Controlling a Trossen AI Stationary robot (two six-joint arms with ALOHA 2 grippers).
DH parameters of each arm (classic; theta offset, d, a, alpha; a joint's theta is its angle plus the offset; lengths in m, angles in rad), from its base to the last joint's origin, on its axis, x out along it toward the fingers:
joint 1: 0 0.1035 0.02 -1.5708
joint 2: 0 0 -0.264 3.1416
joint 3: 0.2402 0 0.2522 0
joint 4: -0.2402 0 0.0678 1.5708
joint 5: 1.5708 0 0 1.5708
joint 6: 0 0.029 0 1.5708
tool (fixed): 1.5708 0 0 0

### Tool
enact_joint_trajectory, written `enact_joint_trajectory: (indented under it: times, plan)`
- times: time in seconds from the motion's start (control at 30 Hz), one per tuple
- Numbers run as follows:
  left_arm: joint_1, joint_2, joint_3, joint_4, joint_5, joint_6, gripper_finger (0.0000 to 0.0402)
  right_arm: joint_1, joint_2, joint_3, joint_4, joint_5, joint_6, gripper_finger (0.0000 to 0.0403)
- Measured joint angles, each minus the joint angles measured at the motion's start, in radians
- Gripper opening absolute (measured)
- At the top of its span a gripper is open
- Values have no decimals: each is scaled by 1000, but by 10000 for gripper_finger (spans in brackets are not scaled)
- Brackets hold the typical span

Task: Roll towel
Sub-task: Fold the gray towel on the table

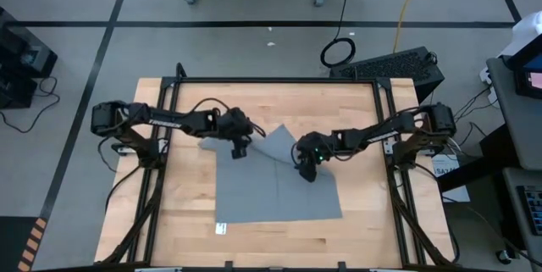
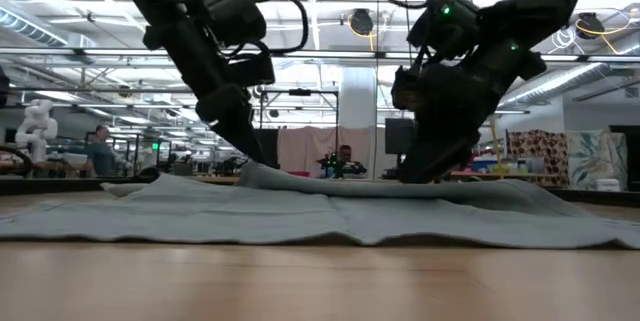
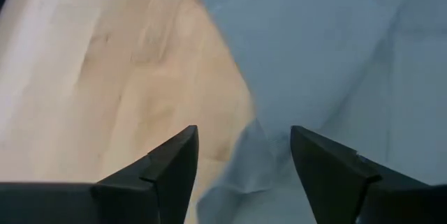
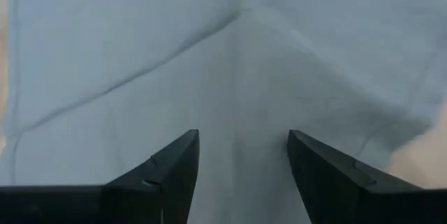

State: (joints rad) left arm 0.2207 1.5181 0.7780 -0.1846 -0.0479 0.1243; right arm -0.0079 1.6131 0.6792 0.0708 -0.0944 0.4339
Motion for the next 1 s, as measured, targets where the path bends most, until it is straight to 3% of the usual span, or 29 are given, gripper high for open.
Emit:
enact_joint_trajectory:
  times: [0.23,0.33,0.43,0.8,1.0]
  plan:
    - [51,0,0,-42,116,23,117,93,0,0,4,49,26,210]
    - [49,0,0,-42,142,12,95,115,0,0,8,50,26,210]
    - [49,-11,0,-53,185,-15,108,128,-1,0,7,50,26,210]
    - [-7,-12,1,-87,192,-4,232,134,-1,0,7,47,-17,210]
    - [-1,48,1,-85,130,14,217,134,-1,0,9,47,-38,210]
